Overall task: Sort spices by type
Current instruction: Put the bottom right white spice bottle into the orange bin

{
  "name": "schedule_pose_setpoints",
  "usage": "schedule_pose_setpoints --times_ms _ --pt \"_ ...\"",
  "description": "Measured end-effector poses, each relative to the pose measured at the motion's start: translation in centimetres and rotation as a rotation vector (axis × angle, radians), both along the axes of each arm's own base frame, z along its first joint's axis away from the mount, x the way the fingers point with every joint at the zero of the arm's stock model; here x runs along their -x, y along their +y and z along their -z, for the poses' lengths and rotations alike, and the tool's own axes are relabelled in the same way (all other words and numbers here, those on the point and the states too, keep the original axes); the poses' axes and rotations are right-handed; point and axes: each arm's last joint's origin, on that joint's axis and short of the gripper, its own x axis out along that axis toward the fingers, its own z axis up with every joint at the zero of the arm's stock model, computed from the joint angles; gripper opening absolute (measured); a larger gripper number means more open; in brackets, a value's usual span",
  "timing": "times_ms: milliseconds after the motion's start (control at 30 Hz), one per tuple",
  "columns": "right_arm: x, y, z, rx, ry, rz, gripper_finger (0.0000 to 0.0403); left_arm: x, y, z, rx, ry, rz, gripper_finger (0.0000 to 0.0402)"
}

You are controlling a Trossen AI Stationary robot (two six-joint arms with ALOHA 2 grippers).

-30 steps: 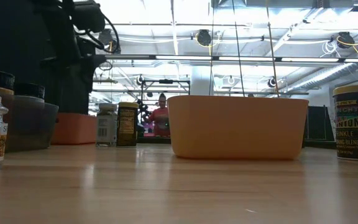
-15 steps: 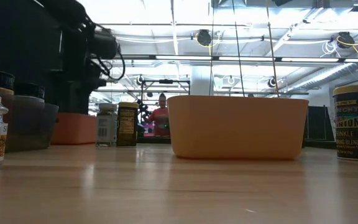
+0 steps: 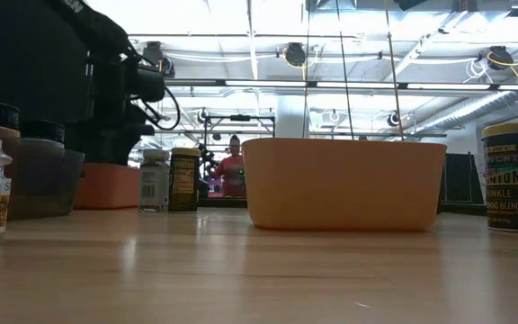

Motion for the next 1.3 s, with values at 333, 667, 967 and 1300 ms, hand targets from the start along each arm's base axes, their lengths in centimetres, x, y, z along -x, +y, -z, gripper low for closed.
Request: schedule_pose_setpoints --times_ms 333,667,967,1300 --pt "0.0 0.0 0.0 0.000 0.000 0.000 0.0238 0.4 1.3 1.6 0.054 0.048 -0.005 0.0283" --pt "0.0 0.0 0.0 -0.001 0.000 0.000 0.0238 0.1 2.0 3.1 0.099 0.075 0.017 0.0283" --pt "0.0 0.0 0.0 -0.001 0.000 0.000 0.0238 -0.1 3.1 4.4 0.103 0.051 0.026 0.0277" --pt "0.0 0.0 0.0 0.002 0.002 -0.001 0.0238 -0.1 3.1 4.5 0.103 0.062 0.029 0.0204"
